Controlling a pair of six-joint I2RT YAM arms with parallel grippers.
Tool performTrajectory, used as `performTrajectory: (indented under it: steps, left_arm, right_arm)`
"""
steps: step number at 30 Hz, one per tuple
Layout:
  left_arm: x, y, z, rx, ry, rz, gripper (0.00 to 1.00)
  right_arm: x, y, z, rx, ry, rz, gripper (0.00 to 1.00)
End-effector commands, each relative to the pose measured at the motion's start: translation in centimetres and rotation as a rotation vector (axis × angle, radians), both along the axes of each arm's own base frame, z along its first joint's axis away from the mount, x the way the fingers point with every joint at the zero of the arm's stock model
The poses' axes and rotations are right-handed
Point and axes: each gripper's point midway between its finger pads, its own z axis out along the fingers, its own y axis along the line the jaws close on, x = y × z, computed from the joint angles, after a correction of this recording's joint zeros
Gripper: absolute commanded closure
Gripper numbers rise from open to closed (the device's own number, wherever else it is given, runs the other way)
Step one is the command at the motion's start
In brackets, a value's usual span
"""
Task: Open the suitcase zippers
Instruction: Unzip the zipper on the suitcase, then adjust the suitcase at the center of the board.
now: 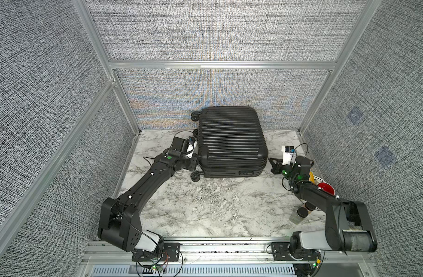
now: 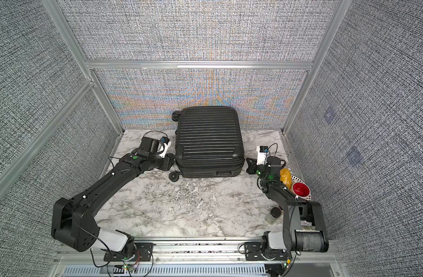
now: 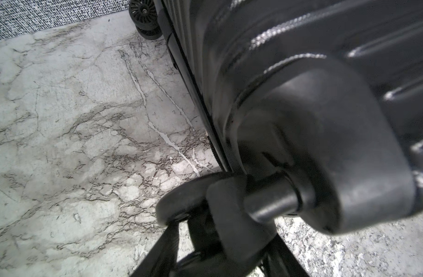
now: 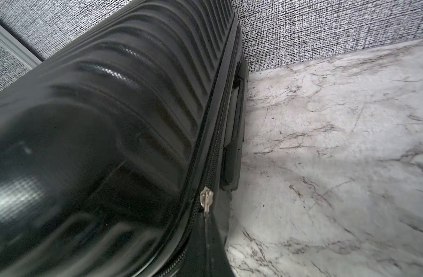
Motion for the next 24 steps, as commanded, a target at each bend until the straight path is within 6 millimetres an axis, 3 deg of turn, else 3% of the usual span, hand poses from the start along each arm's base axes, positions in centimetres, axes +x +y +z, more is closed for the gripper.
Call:
performTrajectory:
  steps: [1, 8, 11, 12, 13, 17, 21, 24]
  left_arm:
    - [0.3, 0.3, 0.2, 0.011, -0.013, 0.012, 0.59]
    - [0.5, 0.7, 0.4, 0.025, -0.021, 0.034, 0.59]
    - [1.1, 1.8, 0.9, 0.025, -0.032, 0.093, 0.32]
    - [1.3, 2.2, 1.2, 0.020, -0.034, 0.117, 0.10]
    - [1.5, 2.6, 1.5, 0.013, -0.039, 0.137, 0.01]
    - [1.6, 4.0, 3.6, -0.028, -0.079, 0.205, 0.00]
    - [0.5, 5.7, 6.3, -0.040, -0.139, 0.302, 0.00]
    - [-1.2, 4.0, 8.1, -0.127, -0.157, 0.202, 0.01]
  right_arm:
    - [1.7, 1.3, 3.6, 0.010, -0.154, 0.118, 1.00]
    - [3.4, 2.3, 2.6, 0.041, -0.123, 0.207, 1.00]
    - [2.3, 2.6, 2.4, 0.060, -0.118, 0.206, 1.00]
    - [1.8, 2.8, 2.4, 0.065, -0.115, 0.199, 1.00]
    - [1.2, 3.0, 2.3, 0.069, -0.112, 0.193, 1.00]
    - [-1.5, 4.0, 2.5, 0.103, -0.112, 0.170, 1.00]
    - [-4.8, 6.3, 2.6, 0.103, -0.113, 0.202, 1.00]
    - [-7.3, 8.9, 2.6, 0.088, -0.118, 0.264, 1.00]
